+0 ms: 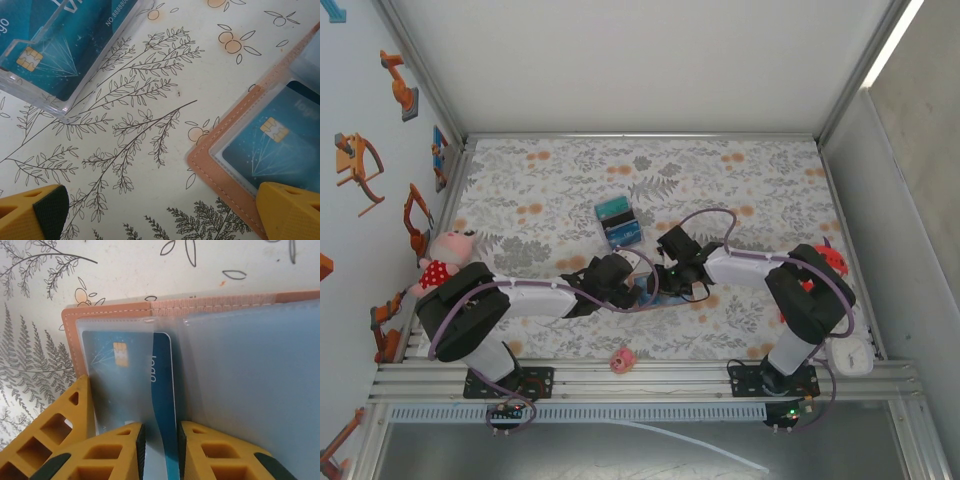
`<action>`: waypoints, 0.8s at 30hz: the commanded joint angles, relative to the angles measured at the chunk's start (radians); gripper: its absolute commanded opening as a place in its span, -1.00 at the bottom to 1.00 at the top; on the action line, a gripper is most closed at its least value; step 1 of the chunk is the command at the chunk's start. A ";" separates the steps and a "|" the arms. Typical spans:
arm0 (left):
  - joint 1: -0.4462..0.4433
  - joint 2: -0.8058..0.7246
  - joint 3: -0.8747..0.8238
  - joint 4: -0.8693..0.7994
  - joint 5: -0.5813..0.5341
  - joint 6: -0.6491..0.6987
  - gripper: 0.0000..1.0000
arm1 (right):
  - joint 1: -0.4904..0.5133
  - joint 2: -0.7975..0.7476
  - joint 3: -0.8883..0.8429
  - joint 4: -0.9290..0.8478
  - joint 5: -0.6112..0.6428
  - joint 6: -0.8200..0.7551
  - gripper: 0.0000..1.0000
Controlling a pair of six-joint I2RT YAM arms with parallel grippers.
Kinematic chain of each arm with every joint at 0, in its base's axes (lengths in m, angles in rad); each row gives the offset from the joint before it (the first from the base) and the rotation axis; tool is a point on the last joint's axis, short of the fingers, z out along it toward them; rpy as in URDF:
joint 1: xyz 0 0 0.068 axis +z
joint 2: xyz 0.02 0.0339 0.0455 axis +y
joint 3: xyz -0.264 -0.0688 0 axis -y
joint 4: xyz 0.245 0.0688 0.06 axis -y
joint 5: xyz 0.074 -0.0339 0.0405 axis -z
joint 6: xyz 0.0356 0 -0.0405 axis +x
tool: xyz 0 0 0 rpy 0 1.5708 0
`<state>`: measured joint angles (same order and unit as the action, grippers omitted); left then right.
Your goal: Take the credit cards out of the card holder
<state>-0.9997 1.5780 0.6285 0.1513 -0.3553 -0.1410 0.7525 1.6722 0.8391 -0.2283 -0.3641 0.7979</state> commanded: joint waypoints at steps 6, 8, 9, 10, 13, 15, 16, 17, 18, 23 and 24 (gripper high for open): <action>-0.011 0.028 0.015 -0.071 -0.020 0.009 0.94 | -0.031 -0.031 -0.089 0.171 -0.120 0.044 -0.53; -0.013 0.029 0.017 -0.075 -0.025 0.008 0.94 | -0.045 -0.039 -0.115 0.220 -0.145 0.050 -0.53; -0.013 0.029 0.018 -0.075 -0.028 0.009 0.94 | -0.053 -0.043 -0.127 0.246 -0.159 0.056 -0.53; -0.013 0.028 0.019 -0.076 -0.030 0.009 0.94 | -0.061 -0.043 -0.146 0.285 -0.177 0.064 -0.53; -0.014 0.028 0.019 -0.082 -0.037 0.009 0.94 | -0.087 -0.037 -0.199 0.408 -0.227 0.100 -0.53; -0.014 0.029 0.022 -0.089 -0.040 0.007 0.94 | -0.101 -0.031 -0.229 0.487 -0.253 0.125 -0.55; -0.014 0.029 0.025 -0.094 -0.043 0.008 0.94 | -0.105 -0.026 -0.240 0.515 -0.263 0.131 -0.57; -0.014 0.031 0.025 -0.096 -0.044 0.009 0.94 | -0.108 -0.024 -0.248 0.540 -0.271 0.138 -0.59; -0.014 0.029 0.028 -0.099 -0.045 0.009 0.94 | -0.111 -0.021 -0.256 0.558 -0.277 0.143 -0.60; -0.014 0.031 0.033 -0.107 -0.053 0.010 0.94 | -0.125 -0.027 -0.271 0.575 -0.283 0.142 -0.66; -0.014 0.033 0.035 -0.111 -0.057 0.010 0.94 | -0.129 -0.032 -0.275 0.576 -0.283 0.141 -0.66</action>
<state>-1.0077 1.5841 0.6529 0.1093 -0.3981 -0.1406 0.6334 1.6386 0.5766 0.2764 -0.6209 0.9218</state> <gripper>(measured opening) 0.970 0.173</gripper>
